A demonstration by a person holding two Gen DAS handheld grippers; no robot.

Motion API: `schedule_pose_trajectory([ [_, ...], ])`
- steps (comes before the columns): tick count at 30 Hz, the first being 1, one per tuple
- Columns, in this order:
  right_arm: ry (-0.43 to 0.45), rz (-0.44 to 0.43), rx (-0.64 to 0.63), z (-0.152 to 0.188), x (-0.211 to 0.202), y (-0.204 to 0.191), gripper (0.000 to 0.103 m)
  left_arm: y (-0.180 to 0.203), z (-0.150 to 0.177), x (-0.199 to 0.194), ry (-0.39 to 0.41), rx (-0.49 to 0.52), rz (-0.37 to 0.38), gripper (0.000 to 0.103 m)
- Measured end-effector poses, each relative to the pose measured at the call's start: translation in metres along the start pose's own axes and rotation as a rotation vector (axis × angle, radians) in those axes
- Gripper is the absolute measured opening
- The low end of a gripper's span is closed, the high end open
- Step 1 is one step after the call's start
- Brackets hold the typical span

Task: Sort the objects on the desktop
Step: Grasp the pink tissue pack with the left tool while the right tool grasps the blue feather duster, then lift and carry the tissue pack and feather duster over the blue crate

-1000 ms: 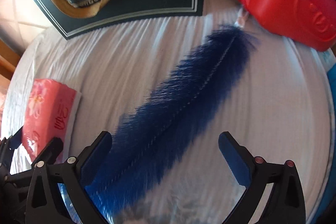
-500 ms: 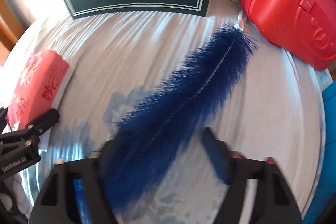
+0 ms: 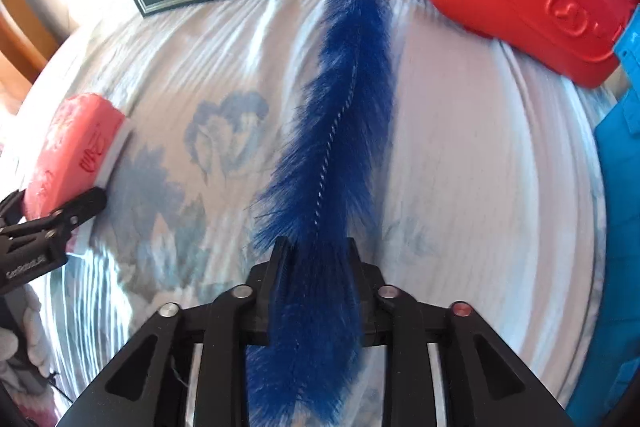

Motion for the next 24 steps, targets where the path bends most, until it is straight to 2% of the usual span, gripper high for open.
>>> schedule_pose_trajectory([
  [1,0.018,0.005,-0.004,-0.005,-0.001,-0.001,0.056,0.001,-0.004,0.002,0.007,-0.005,0.0,0.092],
  [2,0.033,0.012,-0.008,-0.01,-0.001,-0.002,0.066,0.002,-0.008,0.004,0.011,-0.005,-0.005,0.092],
  [7,0.076,-0.022,0.044,-0.045,0.013,-0.005,0.066,0.01,-0.017,0.011,0.039,0.011,-0.03,0.092],
  [9,0.083,-0.017,0.051,-0.052,0.02,-0.017,0.062,0.014,-0.017,0.012,0.049,0.024,-0.043,0.092],
  [11,0.098,0.029,0.022,-0.06,0.024,-0.021,0.038,0.02,-0.015,0.009,0.055,0.037,-0.048,0.091],
  [12,0.102,0.049,-0.001,-0.065,0.025,-0.027,0.033,0.023,-0.013,0.007,0.055,0.042,-0.044,0.091],
  [14,0.099,0.03,0.001,-0.058,0.017,-0.025,0.019,0.029,-0.009,-0.002,0.062,0.047,-0.04,0.091],
  [20,0.148,0.001,0.036,-0.029,-0.028,-0.016,0.015,0.046,0.005,-0.049,0.105,0.035,-0.013,0.091],
  [24,0.164,-0.024,0.072,0.004,-0.06,-0.012,0.014,0.059,0.018,-0.09,0.148,0.06,-0.004,0.091],
])
Point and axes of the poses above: each gripper's, at about its wrist camera, not at the fingertips, and x roughly the way its jaws point, y to its right, z to its underside, the point moved 7 cm from there along x, roughly the way its jaws point, and after that the axes turned 4 degrees about -z, right-handed, at the moved point
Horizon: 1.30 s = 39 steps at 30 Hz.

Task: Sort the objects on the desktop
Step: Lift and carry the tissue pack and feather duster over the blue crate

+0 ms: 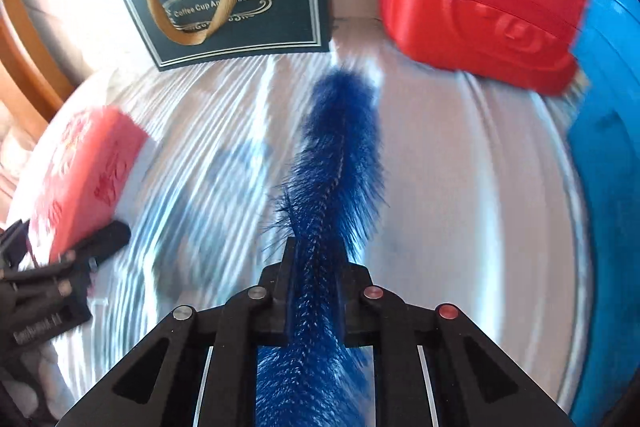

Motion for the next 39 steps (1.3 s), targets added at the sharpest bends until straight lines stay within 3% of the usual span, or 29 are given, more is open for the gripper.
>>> schedule_pose_trajectory([
  [7,0.095,-0.01,-0.006,0.051,-0.1,0.002,0.013,0.026,0.015,-0.092,0.093,0.037,0.009,0.091],
  [9,0.145,-0.015,-0.013,0.056,-0.13,-0.001,0.005,0.034,0.017,-0.118,0.128,0.055,0.009,0.091],
  [12,0.219,-0.016,-0.039,0.063,-0.179,-0.005,0.001,0.045,0.021,-0.153,0.173,0.072,0.018,0.091],
  [15,0.198,-0.037,-0.043,0.077,-0.201,-0.003,0.001,0.052,0.032,-0.174,0.184,0.09,0.016,0.091],
  [21,0.042,-0.036,0.031,0.125,-0.173,0.02,0.006,0.053,0.08,-0.148,0.086,0.072,0.016,0.091],
  [23,0.0,-0.039,0.055,0.136,-0.153,0.024,0.022,0.052,0.098,-0.129,0.033,0.061,0.0,0.091],
  [28,-0.052,-0.079,0.067,0.14,-0.103,0.015,0.033,0.036,0.131,-0.083,-0.048,0.039,-0.07,0.091],
  [34,-0.098,-0.055,0.087,0.134,-0.048,0.005,0.033,0.022,0.148,-0.056,-0.087,0.031,-0.087,0.091],
  [39,-0.097,0.027,0.024,0.126,-0.024,-0.001,0.033,0.019,0.148,-0.045,-0.094,0.034,-0.069,0.091],
])
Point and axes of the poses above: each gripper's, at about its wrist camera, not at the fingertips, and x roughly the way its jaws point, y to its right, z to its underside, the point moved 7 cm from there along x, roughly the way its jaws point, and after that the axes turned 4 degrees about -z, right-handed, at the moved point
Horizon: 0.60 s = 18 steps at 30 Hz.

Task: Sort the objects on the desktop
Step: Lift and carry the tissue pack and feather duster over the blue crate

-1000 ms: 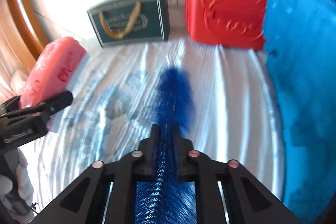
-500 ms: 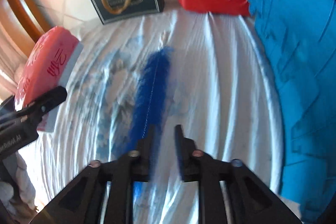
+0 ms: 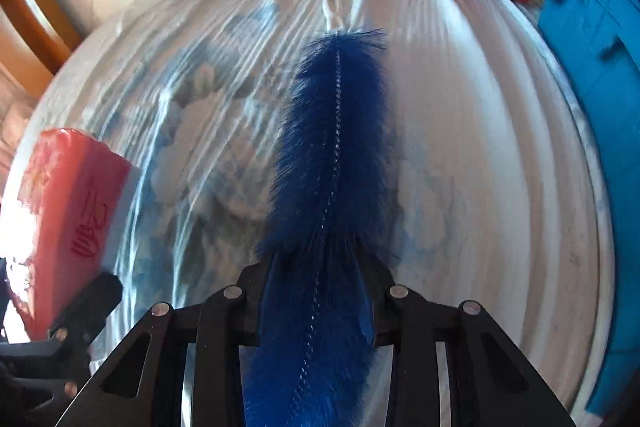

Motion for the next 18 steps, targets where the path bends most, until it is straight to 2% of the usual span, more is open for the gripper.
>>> schedule_pose_trajectory([
  [1,0.008,0.024,-0.026,-0.003,0.004,-0.003,0.031,-0.001,-0.001,0.0,0.0,0.001,-0.001,0.091],
  [2,0.02,0.058,-0.061,-0.005,0.006,-0.005,0.024,-0.002,-0.001,0.0,0.0,0.002,0.0,0.091],
  [4,0.028,0.064,-0.07,-0.006,0.006,-0.007,0.016,-0.005,-0.003,-0.002,0.003,0.003,0.007,0.091],
  [5,0.026,0.065,-0.053,-0.005,0.004,-0.006,0.014,-0.006,-0.005,-0.005,0.009,0.004,0.009,0.091],
  [11,0.148,0.041,-0.016,-0.009,-0.055,-0.011,0.011,-0.006,-0.022,-0.034,0.077,0.003,0.042,0.091],
  [13,0.196,0.049,-0.013,-0.01,-0.079,-0.015,0.001,-0.002,-0.029,-0.05,0.109,0.015,0.058,0.091],
  [14,0.218,0.048,-0.014,-0.01,-0.093,-0.016,0.001,0.0,-0.033,-0.059,0.129,0.023,0.063,0.091],
  [16,0.227,0.052,-0.023,-0.014,-0.106,-0.022,0.001,0.005,-0.04,-0.074,0.163,0.044,0.065,0.091],
  [18,0.2,0.026,-0.001,-0.014,-0.108,-0.021,0.001,0.009,-0.042,-0.083,0.173,0.053,0.075,0.091],
])
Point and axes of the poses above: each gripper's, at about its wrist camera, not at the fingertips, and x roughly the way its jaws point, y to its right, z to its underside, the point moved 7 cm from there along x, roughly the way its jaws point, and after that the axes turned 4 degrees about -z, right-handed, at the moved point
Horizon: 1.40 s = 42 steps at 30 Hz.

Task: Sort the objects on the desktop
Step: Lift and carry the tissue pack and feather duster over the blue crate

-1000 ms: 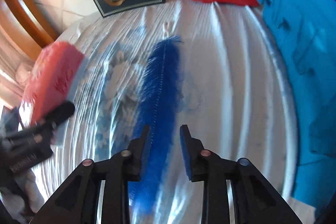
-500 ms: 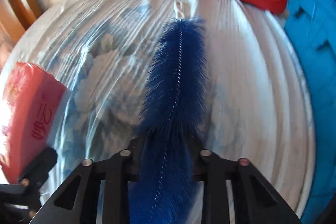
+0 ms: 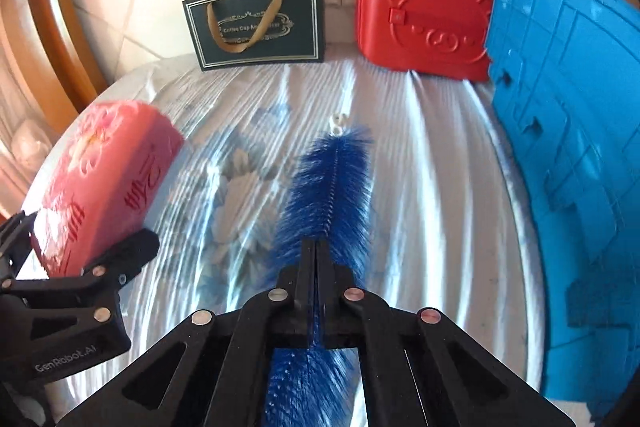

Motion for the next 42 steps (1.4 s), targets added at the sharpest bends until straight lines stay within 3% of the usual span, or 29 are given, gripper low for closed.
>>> schedule_pose_trajectory([
  [4,-0.112,-0.017,0.055,0.022,0.012,0.01,0.004,0.002,0.007,0.006,-0.015,0.015,0.0,0.091],
  [6,-0.148,-0.012,0.092,0.034,0.023,0.016,0.021,0.001,0.017,0.018,-0.045,0.014,-0.003,0.091],
  [7,-0.157,-0.011,0.109,0.038,0.029,0.018,0.038,0.0,0.022,0.027,-0.062,0.012,-0.001,0.091],
  [8,-0.162,-0.004,0.114,0.04,0.036,0.018,0.046,0.0,0.028,0.033,-0.076,0.012,0.001,0.091],
  [18,-0.198,0.063,0.11,0.048,0.099,0.024,0.048,0.003,0.057,0.085,-0.156,0.025,0.002,0.091],
  [20,-0.146,0.1,0.051,0.044,0.1,0.024,0.036,0.004,0.059,0.09,-0.164,0.029,0.007,0.091],
  [22,-0.135,0.103,0.031,0.041,0.098,0.02,0.015,0.007,0.06,0.093,-0.169,0.037,0.009,0.091],
  [24,-0.121,0.123,0.018,0.04,0.094,0.02,0.014,0.009,0.058,0.091,-0.165,0.039,0.014,0.091],
  [34,0.056,0.157,0.006,0.012,0.017,0.017,0.013,0.025,0.02,0.037,-0.048,0.056,0.054,0.091],
  [42,0.246,0.132,0.014,-0.036,-0.101,0.019,0.013,0.053,-0.035,-0.057,0.139,0.053,0.101,0.091],
])
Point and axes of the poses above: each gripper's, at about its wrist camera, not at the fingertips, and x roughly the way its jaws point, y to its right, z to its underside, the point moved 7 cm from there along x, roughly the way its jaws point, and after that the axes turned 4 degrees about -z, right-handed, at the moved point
